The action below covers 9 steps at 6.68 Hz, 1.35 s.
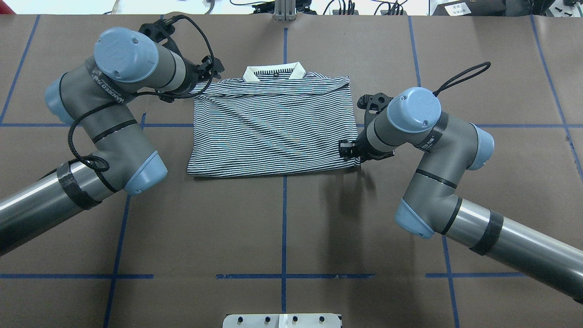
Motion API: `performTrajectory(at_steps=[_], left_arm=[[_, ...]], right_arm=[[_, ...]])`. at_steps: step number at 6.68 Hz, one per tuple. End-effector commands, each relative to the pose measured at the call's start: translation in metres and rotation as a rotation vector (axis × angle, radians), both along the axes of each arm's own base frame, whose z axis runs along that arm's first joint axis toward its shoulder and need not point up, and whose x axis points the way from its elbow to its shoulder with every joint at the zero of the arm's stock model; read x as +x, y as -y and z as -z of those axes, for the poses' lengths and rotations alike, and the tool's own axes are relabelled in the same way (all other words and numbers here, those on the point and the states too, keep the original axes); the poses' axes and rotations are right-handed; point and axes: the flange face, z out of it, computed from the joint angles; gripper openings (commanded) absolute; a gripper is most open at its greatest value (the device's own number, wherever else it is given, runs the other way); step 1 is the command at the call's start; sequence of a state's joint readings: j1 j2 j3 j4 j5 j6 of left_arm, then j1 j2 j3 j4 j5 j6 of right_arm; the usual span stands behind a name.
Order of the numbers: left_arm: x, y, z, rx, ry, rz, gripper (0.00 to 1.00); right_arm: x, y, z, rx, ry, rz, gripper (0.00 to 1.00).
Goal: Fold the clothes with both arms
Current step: 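Grasp the side edge of the folded shirt with the right gripper, then drag the folded shirt toward the robot with the right gripper, rotating it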
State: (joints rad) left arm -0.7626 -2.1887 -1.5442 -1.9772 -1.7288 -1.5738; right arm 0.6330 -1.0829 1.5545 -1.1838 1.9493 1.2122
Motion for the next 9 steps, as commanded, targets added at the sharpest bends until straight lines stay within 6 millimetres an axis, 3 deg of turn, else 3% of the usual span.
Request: performTrajectory(at_steps=[1, 3, 4, 5, 7, 9], left_arm=[[0.0, 0.0, -0.001, -0.001, 0.002, 0.0, 1.0], [0.0, 0.0, 0.004, 0.004, -0.004, 0.0, 1.0], [0.0, 0.0, 0.006, 0.007, -0.006, -0.001, 0.99], [0.0, 0.0, 0.005, 0.007, -0.006, -0.001, 0.99], [-0.001, -0.001, 0.003, 0.006, -0.004, -0.001, 0.99], [-0.003, -0.003, 0.004, 0.009, -0.008, -0.001, 0.99]], right_arm=[[0.005, 0.005, 0.0, 0.005, -0.001, -0.008, 0.0], [0.01, 0.003, -0.003, 0.015, 0.0, 0.006, 0.0], [0.022, -0.009, -0.007, 0.021, 0.008, 0.02, 0.0], [0.034, -0.052, -0.01, 0.033, 0.025, 0.062, 0.0], [0.083, -0.163, -0.024, 0.031, 0.046, 0.177, 0.0], [0.116, -0.258, -0.044, 0.001, 0.008, 0.333, 0.0]])
